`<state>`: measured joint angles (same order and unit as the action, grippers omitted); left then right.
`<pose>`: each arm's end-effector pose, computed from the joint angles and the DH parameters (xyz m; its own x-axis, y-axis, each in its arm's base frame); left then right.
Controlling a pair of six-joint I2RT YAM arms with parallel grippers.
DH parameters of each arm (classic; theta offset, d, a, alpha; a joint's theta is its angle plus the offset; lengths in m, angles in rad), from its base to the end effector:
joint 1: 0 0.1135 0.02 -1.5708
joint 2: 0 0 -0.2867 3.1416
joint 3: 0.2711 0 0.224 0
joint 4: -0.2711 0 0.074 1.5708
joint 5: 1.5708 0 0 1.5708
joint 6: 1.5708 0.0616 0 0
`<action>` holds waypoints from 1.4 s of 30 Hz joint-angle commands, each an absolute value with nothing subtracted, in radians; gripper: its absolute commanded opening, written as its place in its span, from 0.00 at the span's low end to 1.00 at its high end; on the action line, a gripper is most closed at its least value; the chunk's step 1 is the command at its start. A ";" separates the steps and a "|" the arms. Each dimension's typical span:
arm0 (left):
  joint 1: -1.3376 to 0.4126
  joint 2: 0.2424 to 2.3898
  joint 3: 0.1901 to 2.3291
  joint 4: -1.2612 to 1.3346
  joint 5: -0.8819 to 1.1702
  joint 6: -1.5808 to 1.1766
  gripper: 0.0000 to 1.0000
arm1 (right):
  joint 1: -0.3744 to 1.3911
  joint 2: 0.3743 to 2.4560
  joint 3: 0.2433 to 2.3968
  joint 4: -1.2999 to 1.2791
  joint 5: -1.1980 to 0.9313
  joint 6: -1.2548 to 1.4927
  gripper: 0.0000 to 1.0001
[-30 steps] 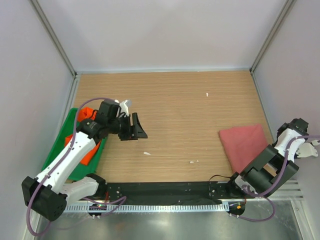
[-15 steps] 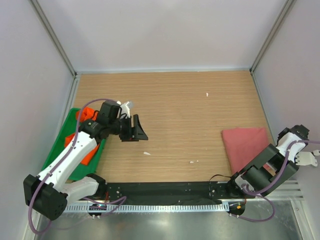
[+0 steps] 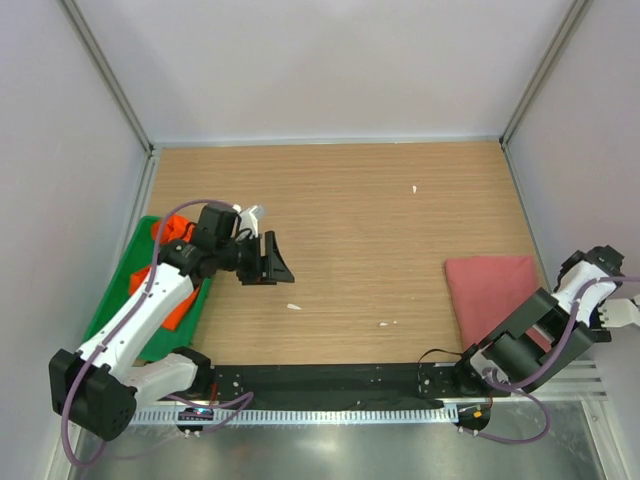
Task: Fold and stack the t-shirts
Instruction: Neatly place the folded tshirt to the corner, then reset both grippers
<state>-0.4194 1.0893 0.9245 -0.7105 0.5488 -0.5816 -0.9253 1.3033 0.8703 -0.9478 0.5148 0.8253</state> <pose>0.1614 -0.1072 0.2942 -0.9445 -0.0921 -0.3154 0.1602 0.7091 -0.6867 0.0897 -0.1695 0.2286 0.1512 0.8623 -0.4834 0.9436 -0.2716 -0.1892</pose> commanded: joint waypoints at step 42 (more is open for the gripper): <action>-0.287 0.356 0.161 0.167 0.672 -1.488 0.73 | 0.655 0.614 0.293 0.038 -0.173 1.085 1.00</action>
